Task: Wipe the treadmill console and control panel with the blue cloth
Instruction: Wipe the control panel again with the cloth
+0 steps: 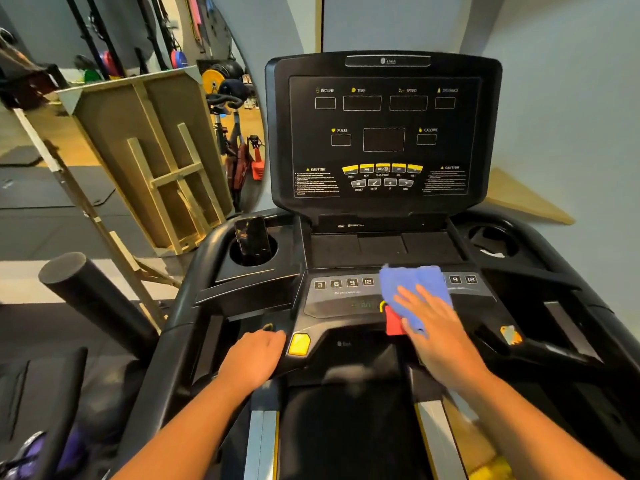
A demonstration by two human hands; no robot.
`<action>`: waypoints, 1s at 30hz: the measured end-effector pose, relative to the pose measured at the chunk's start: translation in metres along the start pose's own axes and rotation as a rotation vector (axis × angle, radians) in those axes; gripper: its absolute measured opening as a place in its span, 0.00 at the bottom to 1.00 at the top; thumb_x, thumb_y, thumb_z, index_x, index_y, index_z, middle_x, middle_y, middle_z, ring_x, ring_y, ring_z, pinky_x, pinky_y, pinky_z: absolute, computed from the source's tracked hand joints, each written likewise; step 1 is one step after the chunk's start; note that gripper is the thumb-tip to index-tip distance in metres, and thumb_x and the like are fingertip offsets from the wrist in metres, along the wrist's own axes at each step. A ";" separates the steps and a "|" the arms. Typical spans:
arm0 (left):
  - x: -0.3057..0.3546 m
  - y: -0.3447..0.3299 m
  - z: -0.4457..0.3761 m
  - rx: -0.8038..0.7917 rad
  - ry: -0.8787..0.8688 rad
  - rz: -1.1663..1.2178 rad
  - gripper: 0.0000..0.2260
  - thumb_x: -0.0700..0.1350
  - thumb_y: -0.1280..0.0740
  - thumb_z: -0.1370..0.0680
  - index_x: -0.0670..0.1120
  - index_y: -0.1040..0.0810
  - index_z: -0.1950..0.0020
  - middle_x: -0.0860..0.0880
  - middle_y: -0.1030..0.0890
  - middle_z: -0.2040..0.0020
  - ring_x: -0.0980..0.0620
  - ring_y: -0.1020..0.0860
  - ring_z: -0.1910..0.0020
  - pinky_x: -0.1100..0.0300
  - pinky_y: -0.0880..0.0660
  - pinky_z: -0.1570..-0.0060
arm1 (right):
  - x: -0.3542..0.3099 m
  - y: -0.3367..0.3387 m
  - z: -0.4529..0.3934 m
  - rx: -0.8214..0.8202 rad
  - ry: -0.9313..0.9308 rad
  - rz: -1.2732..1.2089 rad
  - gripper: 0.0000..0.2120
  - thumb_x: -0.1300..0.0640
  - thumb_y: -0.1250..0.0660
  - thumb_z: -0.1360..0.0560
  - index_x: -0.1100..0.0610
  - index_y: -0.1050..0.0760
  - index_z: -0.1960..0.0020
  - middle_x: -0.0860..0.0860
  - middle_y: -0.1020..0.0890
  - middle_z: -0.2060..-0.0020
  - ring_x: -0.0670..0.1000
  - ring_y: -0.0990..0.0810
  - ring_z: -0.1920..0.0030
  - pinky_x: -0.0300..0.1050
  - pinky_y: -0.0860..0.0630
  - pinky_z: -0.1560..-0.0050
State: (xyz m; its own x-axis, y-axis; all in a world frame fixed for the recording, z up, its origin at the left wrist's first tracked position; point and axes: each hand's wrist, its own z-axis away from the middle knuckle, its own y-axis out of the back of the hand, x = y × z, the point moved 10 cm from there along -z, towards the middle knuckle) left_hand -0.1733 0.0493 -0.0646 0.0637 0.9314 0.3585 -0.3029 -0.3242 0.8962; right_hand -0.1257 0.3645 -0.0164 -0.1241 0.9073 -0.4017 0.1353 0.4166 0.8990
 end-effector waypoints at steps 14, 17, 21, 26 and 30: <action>-0.003 -0.001 0.000 -0.003 0.040 0.012 0.18 0.48 0.49 0.15 0.47 0.22 0.56 0.46 0.17 0.53 0.48 0.22 0.55 0.53 0.26 0.56 | -0.139 -0.066 -0.032 -0.210 0.409 0.178 0.27 0.48 0.49 0.19 0.48 0.42 0.20 0.44 0.43 0.20 0.51 0.54 0.19 0.51 0.62 0.22; -0.002 -0.001 0.001 -0.019 0.042 0.053 0.19 0.49 0.48 0.15 0.48 0.20 0.56 0.47 0.16 0.55 0.50 0.19 0.56 0.53 0.23 0.54 | -0.081 -0.040 -0.020 -0.195 0.377 0.059 0.25 0.51 0.41 0.19 0.44 0.36 0.22 0.39 0.39 0.22 0.45 0.51 0.20 0.47 0.55 0.21; -0.002 0.003 0.000 -0.002 0.058 0.107 0.20 0.49 0.48 0.15 0.49 0.18 0.56 0.48 0.15 0.57 0.51 0.19 0.58 0.53 0.22 0.53 | 0.032 0.031 -0.021 0.052 -0.074 0.044 0.23 0.52 0.38 0.18 0.46 0.35 0.23 0.42 0.35 0.24 0.43 0.45 0.22 0.54 0.44 0.22; -0.006 -0.001 0.001 0.001 0.089 0.145 0.21 0.50 0.48 0.15 0.49 0.19 0.59 0.49 0.16 0.60 0.53 0.18 0.60 0.58 0.24 0.58 | 0.099 0.052 0.039 0.215 -0.604 0.127 0.28 0.50 0.41 0.17 0.55 0.41 0.20 0.55 0.36 0.22 0.60 0.42 0.21 0.62 0.44 0.22; -0.006 -0.002 -0.002 0.002 0.081 0.145 0.21 0.50 0.48 0.14 0.49 0.19 0.58 0.49 0.16 0.60 0.53 0.18 0.59 0.58 0.21 0.54 | 0.070 0.028 0.041 0.197 -0.709 0.173 0.30 0.50 0.41 0.17 0.55 0.46 0.19 0.55 0.44 0.19 0.63 0.51 0.20 0.62 0.52 0.22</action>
State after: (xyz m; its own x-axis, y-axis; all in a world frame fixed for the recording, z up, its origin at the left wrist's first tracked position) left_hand -0.1749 0.0445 -0.0691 -0.0578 0.8850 0.4620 -0.3011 -0.4566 0.8371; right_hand -0.0900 0.4426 -0.0264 0.5680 0.7526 -0.3332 0.2766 0.2068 0.9385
